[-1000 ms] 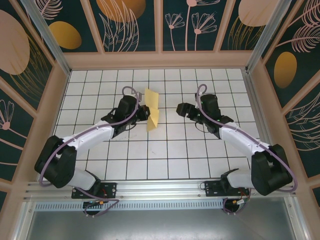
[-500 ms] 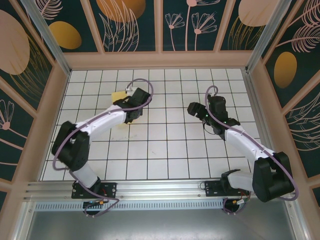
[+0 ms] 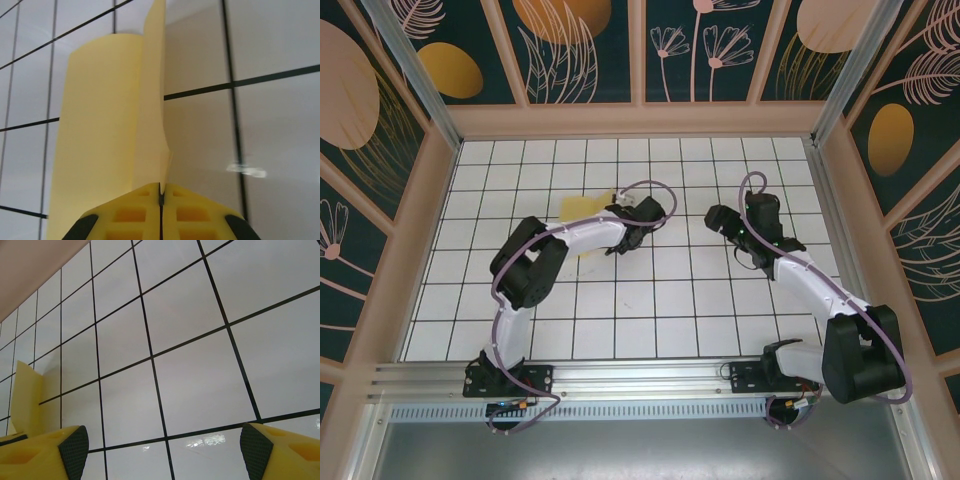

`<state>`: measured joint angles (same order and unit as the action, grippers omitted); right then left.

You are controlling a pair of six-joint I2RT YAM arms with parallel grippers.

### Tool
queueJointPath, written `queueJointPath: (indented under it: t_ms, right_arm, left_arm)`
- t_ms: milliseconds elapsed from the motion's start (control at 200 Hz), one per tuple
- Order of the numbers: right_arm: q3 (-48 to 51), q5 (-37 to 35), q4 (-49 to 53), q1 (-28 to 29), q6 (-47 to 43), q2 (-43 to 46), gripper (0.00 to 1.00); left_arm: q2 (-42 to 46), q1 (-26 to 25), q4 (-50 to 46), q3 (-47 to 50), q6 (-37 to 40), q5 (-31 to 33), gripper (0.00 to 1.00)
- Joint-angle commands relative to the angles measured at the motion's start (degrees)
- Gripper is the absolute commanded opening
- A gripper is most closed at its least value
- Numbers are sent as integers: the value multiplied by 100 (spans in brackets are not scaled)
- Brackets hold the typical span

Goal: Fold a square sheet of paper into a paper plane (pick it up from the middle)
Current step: Turn over the paper at the center of the table.

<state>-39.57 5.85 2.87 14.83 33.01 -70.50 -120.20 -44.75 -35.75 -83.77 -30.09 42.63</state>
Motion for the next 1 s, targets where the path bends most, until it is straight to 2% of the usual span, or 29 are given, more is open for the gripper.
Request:
queueJointPath:
  t_ms: [0, 360, 500, 781, 901, 996]
  right_arm:
    - [73, -5, 93, -61, 121, -7, 82]
    - [69, 135, 143, -156, 165, -13, 82]
    - [56, 195, 145, -164, 188, 1, 82]
    - [24, 465, 34, -152, 140, -125, 82]
    - [-24, 633, -21, -115, 100, -239, 82]
    - [-104, 729, -73, -23, 91, -351, 82]
  left_arm:
    - [-210, -69, -139, -175, -153, -92, 10]
    - [-222, -77, 305, 46, -213, -791, 18]
    - [-50, -84, 344, 1, -222, -1069, 24]
    - [1502, -91, 1787, 724, -77, -3026, 47]
    - [2009, -6, 2228, 1031, -98, -3433, 50]
    - [2385, 255, 2622, 1427, -269, -3714, 50]
